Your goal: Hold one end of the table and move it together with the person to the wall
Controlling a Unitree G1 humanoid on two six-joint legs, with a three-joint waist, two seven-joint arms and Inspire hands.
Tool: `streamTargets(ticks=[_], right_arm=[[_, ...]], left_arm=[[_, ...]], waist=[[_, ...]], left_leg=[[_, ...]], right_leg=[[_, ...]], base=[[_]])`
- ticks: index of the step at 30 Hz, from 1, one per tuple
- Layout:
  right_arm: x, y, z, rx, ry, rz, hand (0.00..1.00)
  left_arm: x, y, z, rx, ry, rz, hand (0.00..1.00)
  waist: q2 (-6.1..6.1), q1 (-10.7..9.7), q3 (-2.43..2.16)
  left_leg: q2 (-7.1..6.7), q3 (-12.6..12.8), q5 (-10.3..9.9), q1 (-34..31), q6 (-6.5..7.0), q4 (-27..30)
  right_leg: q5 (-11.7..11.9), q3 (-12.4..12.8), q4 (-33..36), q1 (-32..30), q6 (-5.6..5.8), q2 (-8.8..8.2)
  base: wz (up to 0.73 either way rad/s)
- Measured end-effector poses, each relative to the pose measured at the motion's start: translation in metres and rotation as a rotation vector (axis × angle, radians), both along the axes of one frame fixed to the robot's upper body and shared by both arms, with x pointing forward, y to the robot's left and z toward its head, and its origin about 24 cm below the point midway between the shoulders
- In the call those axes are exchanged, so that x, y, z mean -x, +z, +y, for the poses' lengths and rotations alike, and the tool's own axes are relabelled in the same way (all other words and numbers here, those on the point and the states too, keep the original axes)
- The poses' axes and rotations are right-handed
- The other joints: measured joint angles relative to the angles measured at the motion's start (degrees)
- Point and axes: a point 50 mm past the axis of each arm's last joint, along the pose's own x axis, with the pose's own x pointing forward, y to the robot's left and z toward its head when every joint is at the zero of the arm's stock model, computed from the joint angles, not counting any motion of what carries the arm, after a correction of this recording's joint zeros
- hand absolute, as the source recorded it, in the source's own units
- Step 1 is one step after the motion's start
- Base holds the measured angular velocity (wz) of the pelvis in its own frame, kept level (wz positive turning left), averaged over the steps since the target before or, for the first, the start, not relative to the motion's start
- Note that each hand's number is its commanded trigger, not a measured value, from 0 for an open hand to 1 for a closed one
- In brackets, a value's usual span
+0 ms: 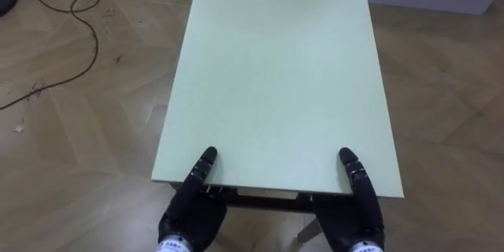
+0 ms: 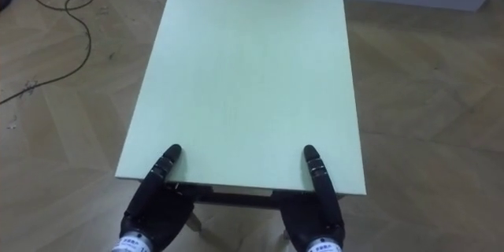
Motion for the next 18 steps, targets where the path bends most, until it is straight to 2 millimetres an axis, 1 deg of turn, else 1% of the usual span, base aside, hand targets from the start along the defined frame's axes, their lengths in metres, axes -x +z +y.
streamTargets(ticks=[1,3,4,5,7,8,9,10,11,12,13,14,15,16,17,18], right_arm=[[0.001,0.000,0.000,0.002,0.002,0.000,1.00],[0.004,0.002,-0.001,0.006,0.003,-0.006,1.00],[0.005,0.002,-0.001,0.009,0.003,-0.005,1.00],[0.005,0.002,-0.001,0.016,0.007,-0.006,1.00],[0.004,0.004,-0.004,0.035,0.009,-0.015,1.00],[0.004,0.005,-0.005,0.046,0.009,-0.020,1.00],[0.003,0.005,-0.007,0.060,0.011,-0.025,1.00],[0.003,0.006,-0.009,0.069,0.009,-0.027,1.00],[0.002,0.008,-0.014,0.086,0.008,-0.037,1.00],[0.001,0.010,-0.018,0.097,0.005,-0.046,1.00],[0.001,0.010,-0.019,0.104,0.007,-0.048,1.00],[0.000,0.011,-0.020,0.108,0.009,-0.049,1.00],[0.000,0.011,-0.020,0.106,0.007,-0.050,1.00],[0.000,0.011,-0.020,0.104,0.003,-0.050,1.00],[-0.001,0.011,-0.019,0.097,-0.004,-0.054,1.00],[-0.001,0.011,-0.019,0.095,-0.003,-0.054,1.00]], left_arm=[[0.001,0.000,0.000,0.001,0.001,0.002,1.00],[0.002,-0.001,0.000,0.009,0.005,0.007,1.00],[0.002,-0.001,-0.001,0.012,0.004,0.009,1.00],[0.004,-0.002,0.000,0.012,0.005,0.015,1.00],[0.005,-0.002,-0.002,0.023,0.007,0.025,1.00],[0.005,-0.003,-0.004,0.027,0.008,0.033,1.00],[0.005,-0.003,-0.007,0.039,0.008,0.039,1.00],[0.005,-0.003,-0.008,0.044,0.005,0.041,1.00],[0.006,-0.003,-0.012,0.054,-0.004,0.043,1.00],[0.006,-0.003,-0.015,0.065,-0.009,0.045,1.00],[0.006,-0.003,-0.016,0.070,-0.009,0.046,1.00],[0.007,-0.003,-0.016,0.073,-0.010,0.047,1.00],[0.005,-0.002,-0.016,0.071,-0.012,0.042,1.00],[0.004,-0.002,-0.016,0.071,-0.014,0.039,1.00],[0.002,-0.001,-0.016,0.068,-0.017,0.032,1.00],[0.001,0.000,-0.016,0.068,-0.017,0.028,1.00]], waist=[[0.13,-0.09,-0.04],[0.37,-0.25,-0.03],[0.41,-0.32,0.00],[0.46,-0.35,0.03],[0.80,-0.57,0.21],[0.92,-0.74,0.19],[1.18,-0.95,0.15],[1.41,-0.89,0.11],[2.18,-0.75,0.16],[2.96,-0.37,0.03],[3.18,-0.24,-0.06],[3.52,-0.99,-0.23],[3.70,-2.41,-0.37],[3.75,-3.07,-0.37],[3.83,-3.47,-0.39],[3.85,-3.14,-0.39]], left_leg=[[0.01,-0.36,0.05,-0.32,-0.05,0.16],[-0.12,-2.41,0.46,-1.47,-0.21,0.84],[-0.31,-2.73,0.45,-1.64,-0.23,1.24],[-0.18,-3.23,0.44,-2.18,-0.28,1.73],[0.05,-4.56,0.29,-3.39,-0.55,2.99],[0.09,-5.58,0.30,-4.21,-0.63,3.66],[0.23,-6.12,0.37,-4.87,-0.75,4.23],[0.24,-6.46,0.38,-5.23,-0.77,4.67],[0.14,-7.30,0.39,-5.94,-0.80,4.73],[-0.11,-7.92,0.62,-6.35,-0.92,4.55],[-0.21,-8.08,0.82,-6.31,-1.01,4.30],[-0.27,-7.51,1.63,-6.33,-0.96,3.47],[-0.05,-5.07,2.63,-6.42,-0.63,3.04],[0.13,-3.38,3.06,-6.44,-0.44,2.63],[0.41,-1.08,3.69,-6.43,-0.18,1.96],[0.36,-0.49,4.02,-6.27,-0.15,1.43]], right_leg=[[0.04,-0.15,-0.27,0.16,-0.05,0.11],[-0.27,-0.89,-0.49,0.50,-0.37,0.40],[-0.37,-1.25,-0.49,0.58,-0.44,0.47],[-0.61,-1.97,-0.47,0.66,-0.63,0.53],[-1.25,-2.10,-0.43,0.63,-1.01,1.07],[-1.72,-2.51,-0.33,0.47,-1.35,1.34],[-1.85,-3.49,-0.25,0.38,-1.53,1.34],[-1.93,-3.82,-0.18,0.33,-1.59,1.35],[-2.13,-4.74,0.01,0.28,-1.69,1.27],[-2.39,-5.30,0.14,0.31,-1.58,1.10],[-2.47,-5.66,0.18,0.38,-1.53,1.00],[-2.79,-8.32,0.19,1.03,-1.33,0.29],[-3.20,-10.53,0.50,1.53,-1.55,-0.26],[-3.57,-11.81,0.75,1.72,-1.51,-0.66],[-4.25,-13.47,1.00,1.81,-1.48,-1.22],[-4.78,-14.31,1.69,1.80,-1.46,-1.59]], base=[[0.30],[0.43],[0.38],[0.32],[0.35],[0.43],[0.39],[0.37],[0.35],[0.35],[0.53],[0.94],[1.11],[1.12],[0.73],[0.56]])
